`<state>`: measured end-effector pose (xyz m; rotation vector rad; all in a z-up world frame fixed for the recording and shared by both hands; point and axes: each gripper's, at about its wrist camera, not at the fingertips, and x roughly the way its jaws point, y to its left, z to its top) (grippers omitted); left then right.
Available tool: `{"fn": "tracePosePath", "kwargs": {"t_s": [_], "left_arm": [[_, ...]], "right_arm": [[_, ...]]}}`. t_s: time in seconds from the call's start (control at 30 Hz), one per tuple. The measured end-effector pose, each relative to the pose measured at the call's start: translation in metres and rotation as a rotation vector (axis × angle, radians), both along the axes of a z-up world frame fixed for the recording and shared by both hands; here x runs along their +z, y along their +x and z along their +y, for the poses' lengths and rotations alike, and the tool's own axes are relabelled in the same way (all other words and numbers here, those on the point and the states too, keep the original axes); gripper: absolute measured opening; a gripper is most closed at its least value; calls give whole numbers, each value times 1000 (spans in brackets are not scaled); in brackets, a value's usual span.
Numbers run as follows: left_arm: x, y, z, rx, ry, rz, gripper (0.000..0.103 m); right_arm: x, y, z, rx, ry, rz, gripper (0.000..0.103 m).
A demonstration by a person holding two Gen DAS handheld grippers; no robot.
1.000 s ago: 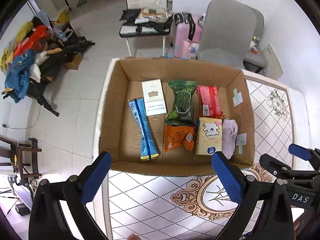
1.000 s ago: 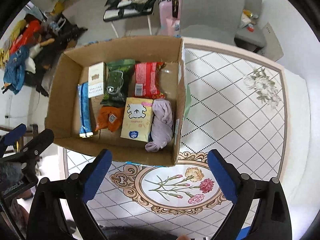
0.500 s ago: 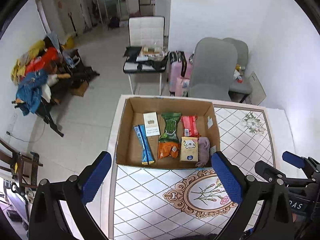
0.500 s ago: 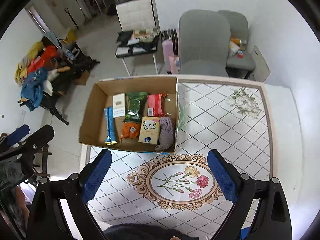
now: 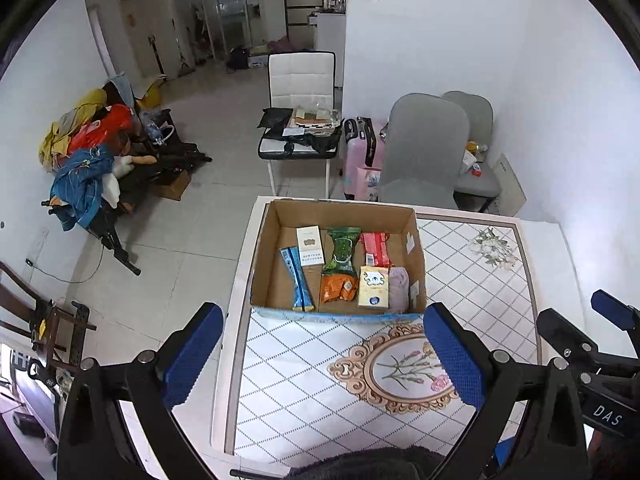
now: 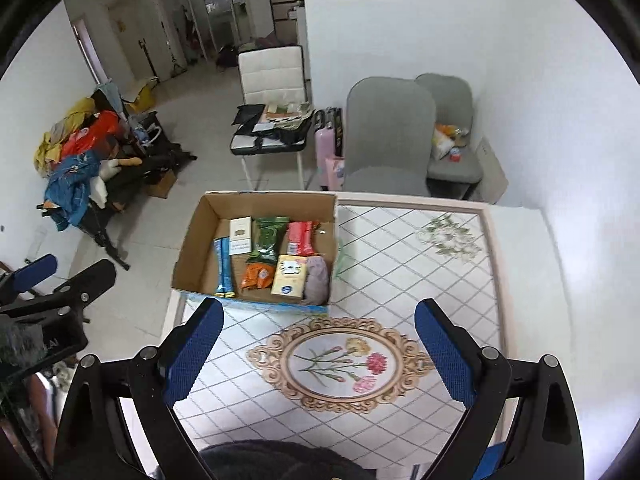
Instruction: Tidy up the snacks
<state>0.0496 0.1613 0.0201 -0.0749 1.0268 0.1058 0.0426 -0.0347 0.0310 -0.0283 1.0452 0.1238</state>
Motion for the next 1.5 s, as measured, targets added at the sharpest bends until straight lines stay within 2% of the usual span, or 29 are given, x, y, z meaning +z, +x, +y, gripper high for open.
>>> {"fn": "tracePosePath", "kwargs": {"t_s": [0.27, 0.7, 1.5], "left_arm": [[0, -15, -9, -12, 10, 19, 103], [1, -22, -8, 13, 0, 10, 103], [-1, -27, -8, 1, 5, 19, 103]], "right_arm": [[18, -15, -10, -25, -10, -30, 98], [13, -18, -14, -49, -17, -29, 98], [9, -22, -10, -76, -42, -25, 98]]}}
